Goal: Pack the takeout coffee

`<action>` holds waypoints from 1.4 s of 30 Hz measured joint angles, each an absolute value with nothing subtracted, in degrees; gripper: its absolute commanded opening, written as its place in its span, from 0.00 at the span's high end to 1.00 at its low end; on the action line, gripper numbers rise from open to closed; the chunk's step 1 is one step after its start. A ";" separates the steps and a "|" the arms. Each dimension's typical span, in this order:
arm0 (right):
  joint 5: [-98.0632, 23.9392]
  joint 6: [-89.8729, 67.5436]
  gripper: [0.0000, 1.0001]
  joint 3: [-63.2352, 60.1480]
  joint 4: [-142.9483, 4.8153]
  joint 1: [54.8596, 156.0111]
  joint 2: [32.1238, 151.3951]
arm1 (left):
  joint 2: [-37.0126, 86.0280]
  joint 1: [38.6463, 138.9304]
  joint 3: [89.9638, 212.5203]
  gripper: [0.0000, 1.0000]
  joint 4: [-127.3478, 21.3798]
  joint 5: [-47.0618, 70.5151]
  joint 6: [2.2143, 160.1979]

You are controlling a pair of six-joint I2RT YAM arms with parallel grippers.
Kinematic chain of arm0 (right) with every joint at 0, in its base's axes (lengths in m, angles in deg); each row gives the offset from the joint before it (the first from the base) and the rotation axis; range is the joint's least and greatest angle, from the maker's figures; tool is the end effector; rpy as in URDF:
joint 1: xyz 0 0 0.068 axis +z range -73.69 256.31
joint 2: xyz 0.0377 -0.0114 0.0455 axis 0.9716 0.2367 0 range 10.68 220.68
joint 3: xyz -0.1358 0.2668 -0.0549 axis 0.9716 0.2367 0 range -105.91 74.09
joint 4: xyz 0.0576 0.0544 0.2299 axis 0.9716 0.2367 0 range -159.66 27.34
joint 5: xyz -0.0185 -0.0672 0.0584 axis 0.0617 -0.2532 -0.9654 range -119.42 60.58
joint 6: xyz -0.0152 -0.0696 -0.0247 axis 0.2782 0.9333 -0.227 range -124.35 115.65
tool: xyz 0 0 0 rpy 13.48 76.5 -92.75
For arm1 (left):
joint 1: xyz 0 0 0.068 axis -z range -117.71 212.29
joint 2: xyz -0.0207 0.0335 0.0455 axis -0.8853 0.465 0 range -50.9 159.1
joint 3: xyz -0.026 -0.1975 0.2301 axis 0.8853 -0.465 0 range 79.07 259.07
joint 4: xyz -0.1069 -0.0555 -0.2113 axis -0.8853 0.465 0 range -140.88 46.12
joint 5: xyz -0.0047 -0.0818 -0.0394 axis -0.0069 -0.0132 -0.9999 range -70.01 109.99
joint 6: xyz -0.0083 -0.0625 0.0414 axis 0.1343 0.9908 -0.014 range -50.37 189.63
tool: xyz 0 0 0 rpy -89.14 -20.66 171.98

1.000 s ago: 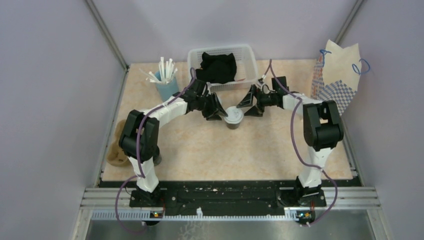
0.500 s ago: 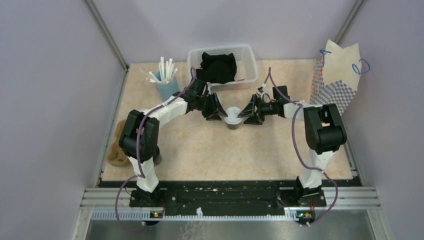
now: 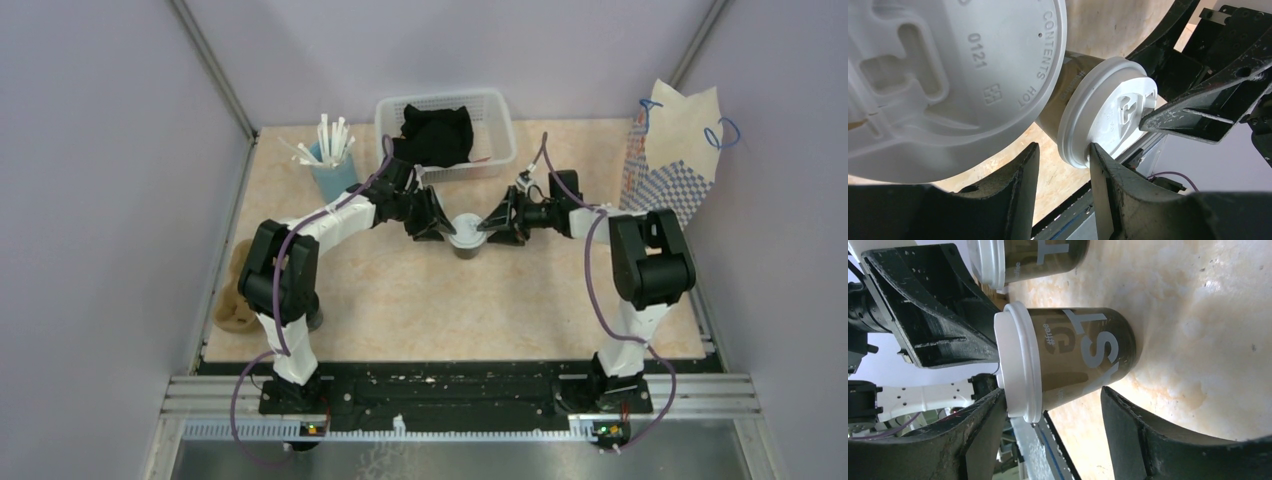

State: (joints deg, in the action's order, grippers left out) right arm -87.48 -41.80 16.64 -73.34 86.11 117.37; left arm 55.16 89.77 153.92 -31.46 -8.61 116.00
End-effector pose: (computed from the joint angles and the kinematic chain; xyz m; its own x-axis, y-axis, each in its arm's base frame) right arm 0.3585 0.1168 0.1891 -0.9693 0.1590 -0.1874 -0.1085 0.4075 0.9068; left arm 0.3483 -0.2154 0.2325 -0.9615 -0.2163 -0.1698 -0.0310 0.6990 -0.7145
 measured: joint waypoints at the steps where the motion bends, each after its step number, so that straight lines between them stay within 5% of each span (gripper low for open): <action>1: -87.20 -42.48 0.34 16.77 -74.24 86.11 117.61 | 55.16 89.77 153.92 0.53 -31.46 -8.61 116.00; 6: -88.14 -44.38 0.36 17.73 -77.59 85.87 119.45 | 55.16 89.77 153.92 0.53 -31.42 -8.66 116.00; 11: -85.80 -42.41 0.20 14.76 -71.27 85.94 118.49 | 55.16 89.77 153.92 0.53 -31.26 -8.72 115.97; 22: -82.59 -41.06 0.20 14.54 -65.72 84.95 109.94 | 55.27 89.77 154.36 0.52 -30.45 -9.09 115.25; 31: -82.30 -39.68 0.36 13.36 -66.70 88.91 118.93 | 55.88 89.77 154.84 0.53 -30.28 -9.53 114.66; 35: -82.81 -39.99 0.15 13.25 -67.40 88.91 118.77 | 56.21 89.75 155.23 0.53 -30.32 -9.99 114.47; 42: -81.19 -40.03 0.14 14.24 -67.95 89.46 114.99 | 56.26 89.71 155.41 0.53 -29.84 -10.23 114.42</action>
State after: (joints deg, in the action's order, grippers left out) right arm -81.19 -40.03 14.24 -67.95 89.46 114.99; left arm 56.26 89.71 155.41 -29.84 -10.23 114.42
